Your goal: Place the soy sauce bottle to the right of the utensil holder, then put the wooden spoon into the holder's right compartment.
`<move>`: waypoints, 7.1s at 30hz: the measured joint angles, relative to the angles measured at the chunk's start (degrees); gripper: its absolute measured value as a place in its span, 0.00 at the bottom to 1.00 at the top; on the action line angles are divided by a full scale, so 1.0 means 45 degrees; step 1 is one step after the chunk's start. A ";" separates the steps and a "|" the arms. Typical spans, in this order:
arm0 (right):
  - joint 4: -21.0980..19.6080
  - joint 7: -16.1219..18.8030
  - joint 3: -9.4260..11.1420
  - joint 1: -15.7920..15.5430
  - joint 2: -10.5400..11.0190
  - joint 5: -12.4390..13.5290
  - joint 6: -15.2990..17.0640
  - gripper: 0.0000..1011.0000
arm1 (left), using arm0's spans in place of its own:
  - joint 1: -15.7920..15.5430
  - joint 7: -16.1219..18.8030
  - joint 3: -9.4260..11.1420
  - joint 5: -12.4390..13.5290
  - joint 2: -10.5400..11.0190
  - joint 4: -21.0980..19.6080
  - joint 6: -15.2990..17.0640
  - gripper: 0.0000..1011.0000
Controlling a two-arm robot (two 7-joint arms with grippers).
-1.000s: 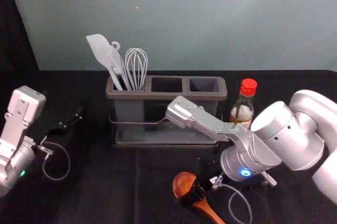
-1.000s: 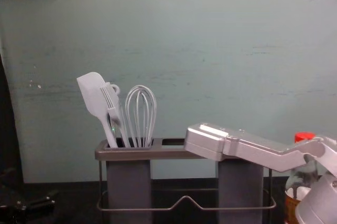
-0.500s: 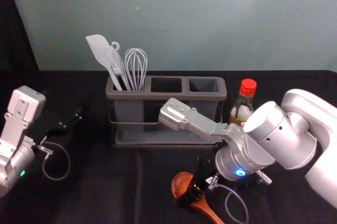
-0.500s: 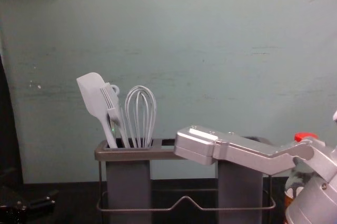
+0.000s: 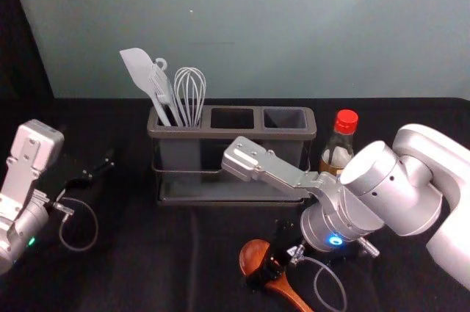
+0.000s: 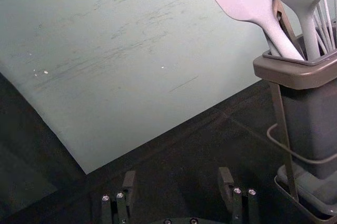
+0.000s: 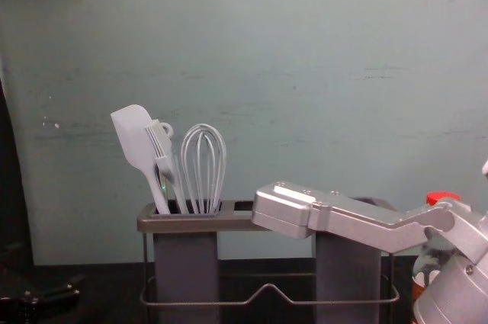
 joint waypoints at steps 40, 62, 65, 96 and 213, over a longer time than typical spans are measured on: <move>-0.1616 -0.0462 0.1542 -0.1125 0.0487 -0.0041 -0.0690 0.84 | -0.0001 0.0000 0.0000 0.0000 0.0000 0.0000 0.0000 1.00; -0.3971 -0.1358 0.4046 -0.3320 0.0968 0.0148 -0.3064 0.84 | 0.0000 0.0000 0.0000 0.0000 0.0000 0.0000 0.0000 1.00; -0.4387 -0.1557 0.4360 -0.3655 0.1050 0.0149 -0.3447 0.84 | 0.0000 0.0000 0.0000 0.0000 0.0000 0.0000 0.0000 1.00; -0.4549 -0.1166 0.6575 -0.3954 0.1624 0.1689 -0.9494 0.84 | -0.0001 0.0000 -0.0001 0.0000 0.0000 0.0000 0.0001 1.00; 0.0337 -0.1180 0.4399 -0.0625 0.0963 0.1851 -0.8752 0.84 | 0.0000 0.0000 0.0000 0.0000 0.0000 0.0000 0.0000 1.00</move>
